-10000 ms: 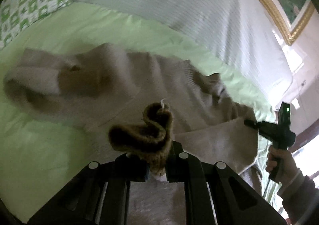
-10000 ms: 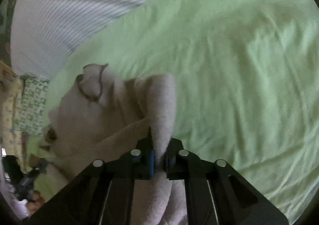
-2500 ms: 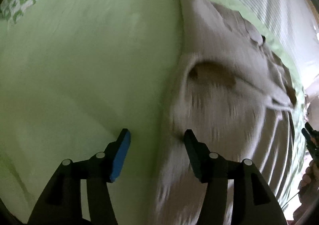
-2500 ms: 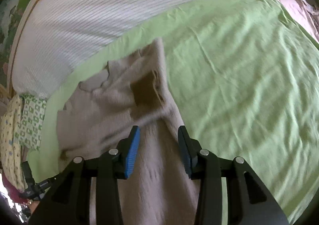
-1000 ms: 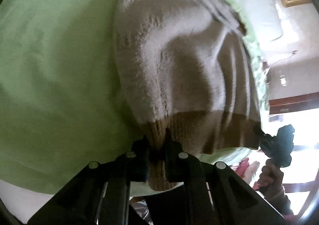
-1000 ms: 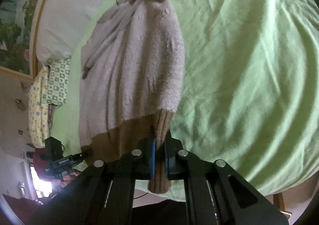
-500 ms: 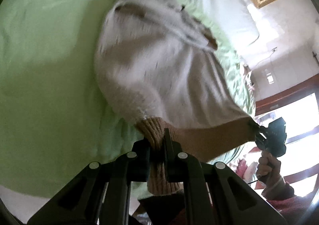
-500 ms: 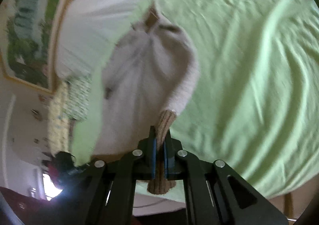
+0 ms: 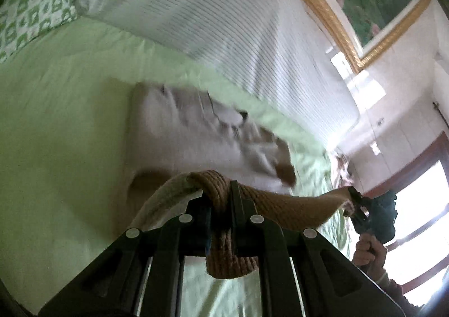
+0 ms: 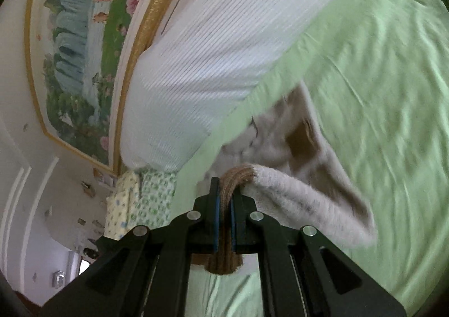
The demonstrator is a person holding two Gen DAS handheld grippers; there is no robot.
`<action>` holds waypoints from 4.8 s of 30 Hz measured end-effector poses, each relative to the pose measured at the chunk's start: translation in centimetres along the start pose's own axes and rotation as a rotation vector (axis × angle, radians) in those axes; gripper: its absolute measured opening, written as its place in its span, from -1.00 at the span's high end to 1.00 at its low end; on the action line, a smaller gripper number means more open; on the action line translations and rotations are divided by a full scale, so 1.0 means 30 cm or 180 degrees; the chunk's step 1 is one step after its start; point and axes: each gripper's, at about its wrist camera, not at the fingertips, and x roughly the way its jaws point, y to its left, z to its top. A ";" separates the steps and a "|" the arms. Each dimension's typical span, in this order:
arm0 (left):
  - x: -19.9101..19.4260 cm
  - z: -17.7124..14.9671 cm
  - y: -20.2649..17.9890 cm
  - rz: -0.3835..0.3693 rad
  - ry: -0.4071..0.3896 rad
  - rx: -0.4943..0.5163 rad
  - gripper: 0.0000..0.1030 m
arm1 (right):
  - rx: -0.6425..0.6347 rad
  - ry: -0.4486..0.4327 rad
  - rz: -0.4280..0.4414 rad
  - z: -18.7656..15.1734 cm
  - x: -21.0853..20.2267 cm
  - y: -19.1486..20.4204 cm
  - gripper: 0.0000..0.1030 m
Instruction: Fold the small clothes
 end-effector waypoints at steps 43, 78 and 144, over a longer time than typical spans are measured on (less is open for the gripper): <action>0.458 0.421 0.239 0.0860 -0.0062 -0.0303 -0.19 | -0.0069 0.0030 -0.0954 0.449 0.537 -0.198 -0.11; 0.588 0.361 0.281 0.1158 0.0358 0.0315 0.54 | -0.1163 0.0396 -0.1685 0.354 0.751 -0.196 0.53; 0.372 -0.191 0.324 0.1203 0.0199 -0.1757 -0.61 | -0.1206 0.1118 -0.0890 0.018 0.993 0.110 0.20</action>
